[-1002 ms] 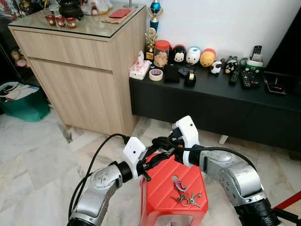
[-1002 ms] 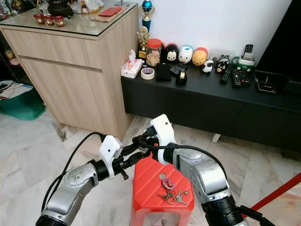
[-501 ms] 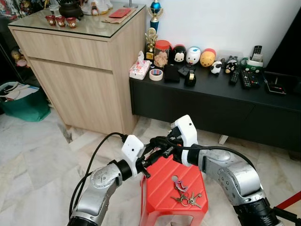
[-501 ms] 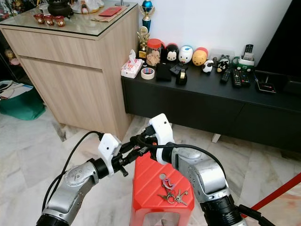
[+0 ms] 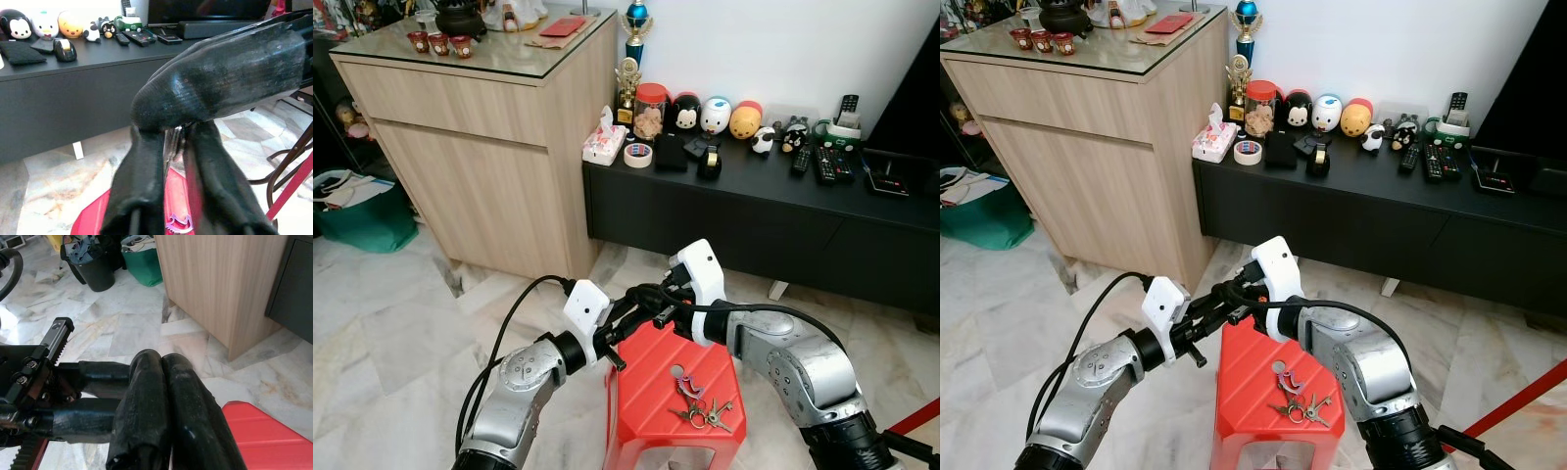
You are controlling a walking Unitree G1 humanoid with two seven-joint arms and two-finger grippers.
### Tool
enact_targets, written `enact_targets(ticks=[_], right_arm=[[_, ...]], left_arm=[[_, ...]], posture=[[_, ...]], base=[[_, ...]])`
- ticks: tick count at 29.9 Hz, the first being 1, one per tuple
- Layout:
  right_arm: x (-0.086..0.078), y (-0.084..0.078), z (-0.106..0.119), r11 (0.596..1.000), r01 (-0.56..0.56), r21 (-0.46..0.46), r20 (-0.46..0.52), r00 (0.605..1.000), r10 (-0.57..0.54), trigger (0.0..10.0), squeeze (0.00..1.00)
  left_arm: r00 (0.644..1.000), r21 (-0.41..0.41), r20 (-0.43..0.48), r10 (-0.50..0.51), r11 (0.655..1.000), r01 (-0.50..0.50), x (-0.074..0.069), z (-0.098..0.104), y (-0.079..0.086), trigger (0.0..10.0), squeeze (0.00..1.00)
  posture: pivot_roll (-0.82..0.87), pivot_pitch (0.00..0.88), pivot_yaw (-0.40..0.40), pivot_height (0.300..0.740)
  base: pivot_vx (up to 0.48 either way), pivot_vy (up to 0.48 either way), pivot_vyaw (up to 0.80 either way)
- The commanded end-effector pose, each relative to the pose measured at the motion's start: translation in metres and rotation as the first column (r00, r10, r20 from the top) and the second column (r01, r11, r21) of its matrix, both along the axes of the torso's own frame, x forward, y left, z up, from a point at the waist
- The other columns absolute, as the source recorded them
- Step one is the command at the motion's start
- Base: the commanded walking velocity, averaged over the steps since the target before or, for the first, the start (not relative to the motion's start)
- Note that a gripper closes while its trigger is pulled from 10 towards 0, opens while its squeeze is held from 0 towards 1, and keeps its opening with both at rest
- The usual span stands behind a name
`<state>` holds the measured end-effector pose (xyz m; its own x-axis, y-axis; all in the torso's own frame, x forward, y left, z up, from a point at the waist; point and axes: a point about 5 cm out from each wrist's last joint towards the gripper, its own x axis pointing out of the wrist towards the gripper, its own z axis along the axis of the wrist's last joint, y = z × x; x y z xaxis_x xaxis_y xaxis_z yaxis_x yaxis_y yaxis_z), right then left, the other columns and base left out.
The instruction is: Hang keys on a hook
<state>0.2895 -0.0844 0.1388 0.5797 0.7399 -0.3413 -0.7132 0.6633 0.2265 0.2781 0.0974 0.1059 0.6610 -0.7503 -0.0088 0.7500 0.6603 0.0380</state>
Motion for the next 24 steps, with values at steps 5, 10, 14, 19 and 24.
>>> enact_targets(ticks=[5,10,14,19,24], right_arm=[[0.0002,0.0005,0.0088,1.0,-0.009,0.011,0.027,1.0,0.009,10.0,0.0],[0.0006,0.0004,0.0084,1.0,-0.007,0.008,0.028,1.0,0.007,10.0,0.0],[0.0008,0.0002,0.0082,1.0,-0.006,0.007,0.028,1.0,0.006,10.0,0.0],[0.0009,-0.0003,0.0067,1.0,-0.005,-0.001,0.027,1.0,0.005,10.0,0.0],[0.0055,-0.0051,0.0028,0.998,0.042,-0.05,0.044,0.998,-0.04,10.0,0.0]], left_arm=[[1.0,-0.013,0.007,-0.007,1.0,0.007,0.0007,0.0014,-0.0004,0.0,0.0],[1.0,-0.013,0.007,-0.016,1.0,0.016,0.0,0.0017,-0.001,0.0,0.0],[1.0,-0.012,0.009,-0.019,1.0,0.019,-0.0003,0.0017,-0.0012,0.0,0.0],[1.0,-0.013,0.009,-0.027,1.0,0.027,-0.0008,0.0022,-0.0018,0.0,0.0],[1.0,-0.016,0.005,-0.031,0.999,0.031,-0.0014,0.0021,-0.0021,0.0,0.0]], posture=[[0.07,0.045,-0.073,0.74],[0.07,0.045,-0.073,0.74],[0.07,0.045,-0.073,0.74],[0.07,0.045,-0.073,0.74],[0.07,0.045,-0.073,0.74]], base=[[0.0,0.0,0.0],[0.0,0.0,0.0],[0.0,0.0,0.0],[0.0,0.0,0.0],[0.0,0.0,0.0]])
